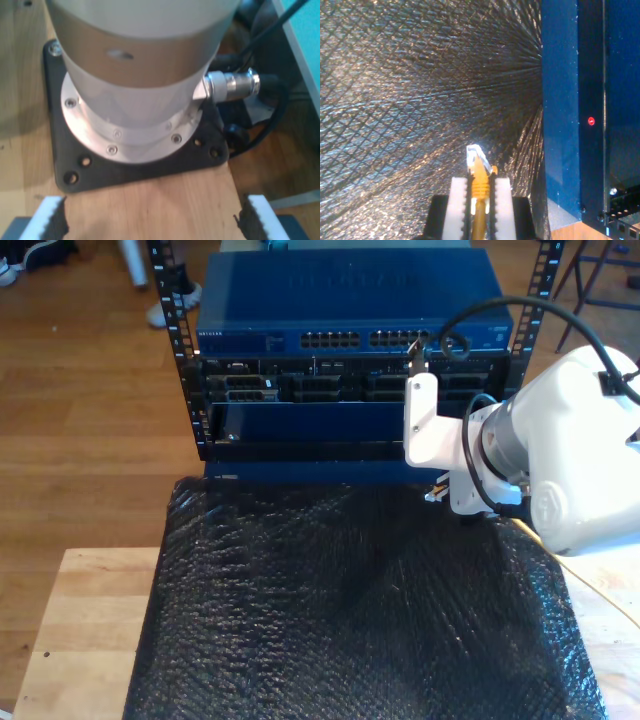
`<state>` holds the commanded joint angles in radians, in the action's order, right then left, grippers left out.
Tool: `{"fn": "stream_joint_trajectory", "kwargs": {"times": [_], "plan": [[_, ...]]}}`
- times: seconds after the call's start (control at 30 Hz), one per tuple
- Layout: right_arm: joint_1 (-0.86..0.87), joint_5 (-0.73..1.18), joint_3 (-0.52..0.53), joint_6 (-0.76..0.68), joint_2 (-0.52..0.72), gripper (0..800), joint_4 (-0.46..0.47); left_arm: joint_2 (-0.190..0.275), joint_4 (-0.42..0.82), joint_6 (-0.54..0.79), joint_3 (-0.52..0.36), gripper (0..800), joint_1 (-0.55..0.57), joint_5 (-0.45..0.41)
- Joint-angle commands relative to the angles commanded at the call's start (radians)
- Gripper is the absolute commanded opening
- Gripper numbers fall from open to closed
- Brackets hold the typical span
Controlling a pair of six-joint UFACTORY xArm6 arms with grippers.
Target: Grab the cable and plug it in
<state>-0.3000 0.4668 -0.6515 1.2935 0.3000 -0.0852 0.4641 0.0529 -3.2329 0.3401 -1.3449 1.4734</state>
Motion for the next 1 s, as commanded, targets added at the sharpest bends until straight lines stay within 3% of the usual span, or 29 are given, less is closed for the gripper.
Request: {"fn": "stream_joint_trajectory", "kwargs": {"times": [0.47, 0.8, 1.0], "plan": [[-0.002, -0.083, -0.003, -0.005, -0.035, 0, 0.0, 0.032, -0.003, 0.057, -0.083, 800, -0.043, -0.147], [-0.002, -0.21, 0.002, -0.005, -0.069, 0, 0.0, 0.035, -0.006, 0.089, -0.091, 800, -0.046, -0.163], [-0.002, -0.265, 0.008, -0.006, -0.078, 0, 0.0, 0.035, -0.003, 0.109, -0.161, 800, -0.083, -0.285]]}}
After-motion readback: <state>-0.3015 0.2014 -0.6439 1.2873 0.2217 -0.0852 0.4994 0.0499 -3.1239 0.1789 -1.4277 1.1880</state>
